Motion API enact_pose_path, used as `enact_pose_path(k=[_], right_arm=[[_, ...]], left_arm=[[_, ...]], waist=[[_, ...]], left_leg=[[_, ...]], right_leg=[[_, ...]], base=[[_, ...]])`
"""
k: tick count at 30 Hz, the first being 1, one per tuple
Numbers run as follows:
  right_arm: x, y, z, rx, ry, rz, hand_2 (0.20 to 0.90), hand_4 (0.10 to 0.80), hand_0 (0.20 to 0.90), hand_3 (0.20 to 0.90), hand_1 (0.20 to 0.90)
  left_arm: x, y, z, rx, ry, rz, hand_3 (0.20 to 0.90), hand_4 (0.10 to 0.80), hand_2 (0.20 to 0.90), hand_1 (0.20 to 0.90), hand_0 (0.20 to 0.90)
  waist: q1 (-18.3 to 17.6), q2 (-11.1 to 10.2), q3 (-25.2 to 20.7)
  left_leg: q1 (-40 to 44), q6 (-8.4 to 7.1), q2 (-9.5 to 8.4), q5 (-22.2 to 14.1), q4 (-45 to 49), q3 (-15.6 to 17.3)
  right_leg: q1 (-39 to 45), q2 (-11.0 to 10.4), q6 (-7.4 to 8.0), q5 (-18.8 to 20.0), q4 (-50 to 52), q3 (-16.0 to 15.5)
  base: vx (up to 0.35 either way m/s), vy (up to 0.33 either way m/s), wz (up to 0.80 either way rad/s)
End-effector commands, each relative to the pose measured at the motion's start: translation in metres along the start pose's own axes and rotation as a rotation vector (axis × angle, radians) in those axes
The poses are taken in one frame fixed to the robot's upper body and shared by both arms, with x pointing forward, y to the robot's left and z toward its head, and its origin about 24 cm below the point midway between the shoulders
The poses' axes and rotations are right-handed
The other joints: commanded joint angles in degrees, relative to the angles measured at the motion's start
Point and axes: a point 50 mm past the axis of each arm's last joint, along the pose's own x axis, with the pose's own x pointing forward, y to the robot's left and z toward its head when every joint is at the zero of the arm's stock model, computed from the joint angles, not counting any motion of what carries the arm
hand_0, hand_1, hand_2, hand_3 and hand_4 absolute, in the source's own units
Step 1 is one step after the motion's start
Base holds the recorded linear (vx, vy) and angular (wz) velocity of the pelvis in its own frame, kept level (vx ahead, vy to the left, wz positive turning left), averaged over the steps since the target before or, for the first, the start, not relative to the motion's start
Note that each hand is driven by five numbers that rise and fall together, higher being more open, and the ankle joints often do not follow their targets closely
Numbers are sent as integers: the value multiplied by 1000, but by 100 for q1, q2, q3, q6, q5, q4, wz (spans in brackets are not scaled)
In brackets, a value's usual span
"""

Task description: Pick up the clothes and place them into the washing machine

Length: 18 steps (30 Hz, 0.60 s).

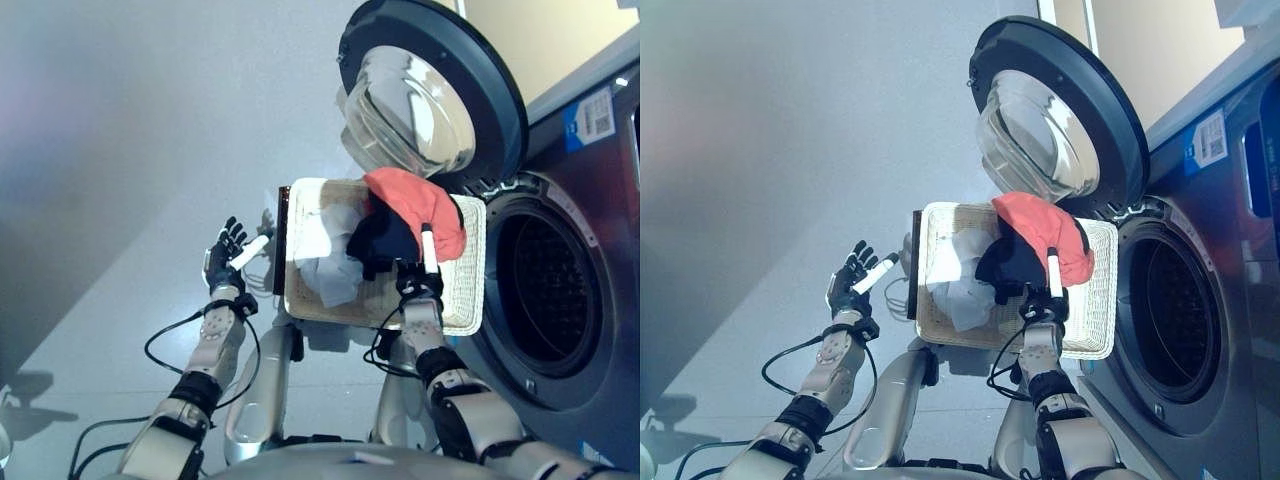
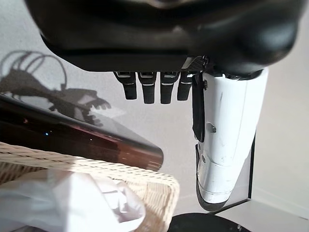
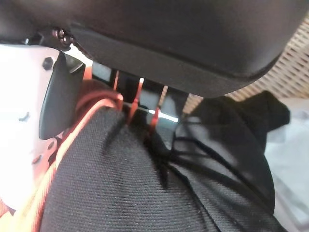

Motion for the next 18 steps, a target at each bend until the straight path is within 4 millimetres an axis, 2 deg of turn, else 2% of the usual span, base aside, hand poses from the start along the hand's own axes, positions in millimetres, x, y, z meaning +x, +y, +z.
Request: enact_pose_path(k=[1,8,9,16,18], right_arm=[[-4,4,15,98,-109,51,200,300,200,200,200],[-8,-19,14,225,-131,-30,200,300,200,200,200],[-9,-31,18,242,-156,-75,200,300,200,200,200],[-8,-54,47,360,-297,-137,200,300,200,200,200],[-9,-62,63,414,-377,-162,200,300,200,200,200]], left_arm=[[-1,-7,27,-67,-164,-25,900,800,900,900,900],[0,-8,25,-84,-155,-15,900,800,900,900,900],[0,-8,24,-90,-151,-15,900,800,900,900,900],[-1,-1,20,-90,-141,3,900,800,900,900,900],[-2,2,14,-86,-116,9,900,800,900,900,900]], waist=[[-50,-11,-425],[-160,20,-464],[-193,28,-471],[-270,29,-534],[-336,21,-568]], left_leg=[[-282,-500,287,-696,866,-97],[-523,-467,291,-790,1072,-33],[-556,-463,284,-810,1112,-22],[-577,-420,277,-897,1209,6],[-554,-401,268,-956,1268,28]], right_leg=[[-180,38,84,592,-314,454],[-525,62,84,556,-105,598],[-549,61,84,544,-77,609],[-624,54,106,512,18,661],[-632,46,112,486,55,698]], base=[[-31,17,-3],[-35,37,-11],[-25,31,-6],[-11,29,-8],[0,50,-3]])
